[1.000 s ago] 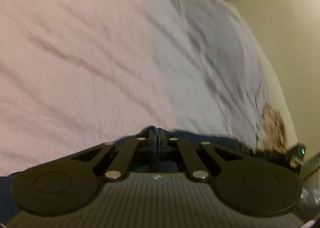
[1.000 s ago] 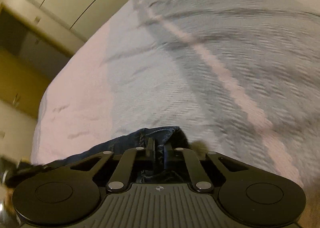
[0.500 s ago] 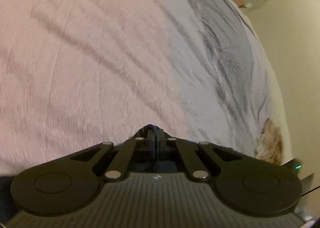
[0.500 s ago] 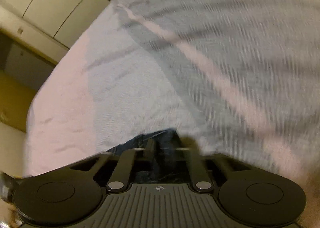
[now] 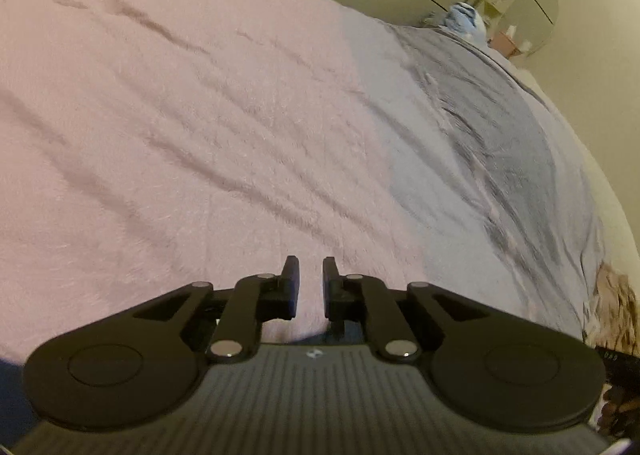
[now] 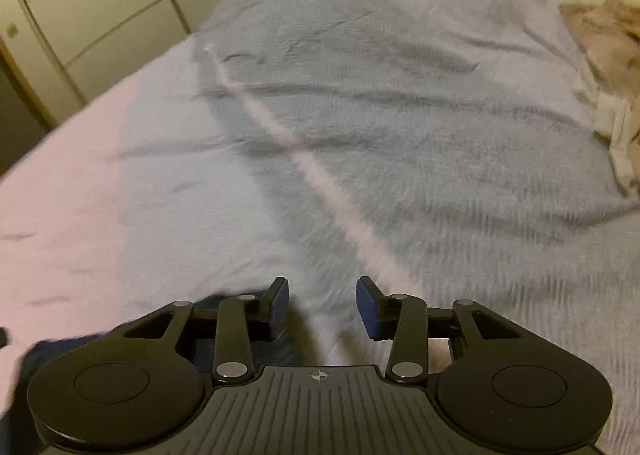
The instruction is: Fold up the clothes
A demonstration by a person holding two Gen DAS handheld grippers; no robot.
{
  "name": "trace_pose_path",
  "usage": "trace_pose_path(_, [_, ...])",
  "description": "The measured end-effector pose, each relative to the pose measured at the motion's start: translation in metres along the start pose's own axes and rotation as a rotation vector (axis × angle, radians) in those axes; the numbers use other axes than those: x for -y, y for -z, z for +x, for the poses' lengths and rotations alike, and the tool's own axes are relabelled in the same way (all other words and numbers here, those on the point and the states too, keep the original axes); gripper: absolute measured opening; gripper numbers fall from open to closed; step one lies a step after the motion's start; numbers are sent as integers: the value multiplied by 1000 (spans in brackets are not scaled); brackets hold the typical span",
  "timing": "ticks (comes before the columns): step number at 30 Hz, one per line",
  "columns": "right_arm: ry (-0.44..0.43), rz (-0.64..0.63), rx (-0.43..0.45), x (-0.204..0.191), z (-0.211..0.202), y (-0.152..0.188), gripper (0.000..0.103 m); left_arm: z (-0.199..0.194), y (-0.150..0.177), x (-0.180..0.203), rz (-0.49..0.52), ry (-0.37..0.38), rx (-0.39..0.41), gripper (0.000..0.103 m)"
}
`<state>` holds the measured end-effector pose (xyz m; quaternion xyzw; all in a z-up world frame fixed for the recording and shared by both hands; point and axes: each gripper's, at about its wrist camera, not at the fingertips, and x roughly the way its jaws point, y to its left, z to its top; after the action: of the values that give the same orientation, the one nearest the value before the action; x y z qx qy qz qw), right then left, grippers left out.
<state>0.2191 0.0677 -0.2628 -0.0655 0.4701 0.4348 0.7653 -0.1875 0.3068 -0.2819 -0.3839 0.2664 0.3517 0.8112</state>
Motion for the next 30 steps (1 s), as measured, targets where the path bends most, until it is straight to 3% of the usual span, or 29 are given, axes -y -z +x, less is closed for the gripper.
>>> trace_pose_path(1, [-21, 17, -27, 2, -6, 7, 41, -8, 3, 1, 6, -1, -1, 7])
trace_pose_path(5, [32, 31, -90, 8, -23, 39, 41, -23, 48, 15, 53, 16, -117, 7])
trace_pose_path(10, [8, 196, -124, 29, -34, 66, 41, -31, 75, 11, 13, 13, -163, 6])
trace_pose_path(13, [-45, 316, -102, 41, -43, 72, 41, -37, 88, 7, -14, 10, -185, 6])
trace_pose_path(19, [-214, 588, -151, 58, -41, 91, 41, -41, 103, 7, -40, 5, -215, 7])
trace_pose_path(21, [-218, 613, -142, 57, -34, 94, 41, -39, 105, 5, -48, 0, -226, 7])
trace_pose_path(22, [-189, 615, -169, 57, -26, 95, 23, -38, 107, 3, -57, -1, -231, 7])
trace_pose_path(25, [-197, 599, -147, 54, -30, 95, 13, -39, 111, 0, -65, -1, -240, 7])
trace_pose_path(28, [-223, 455, -82, 40, -54, 87, 10, -44, 114, -5, -57, -5, -247, 7])
trace_pose_path(30, [-201, 446, -86, 42, -60, 89, 10, -45, 117, -10, -53, -22, -253, 7])
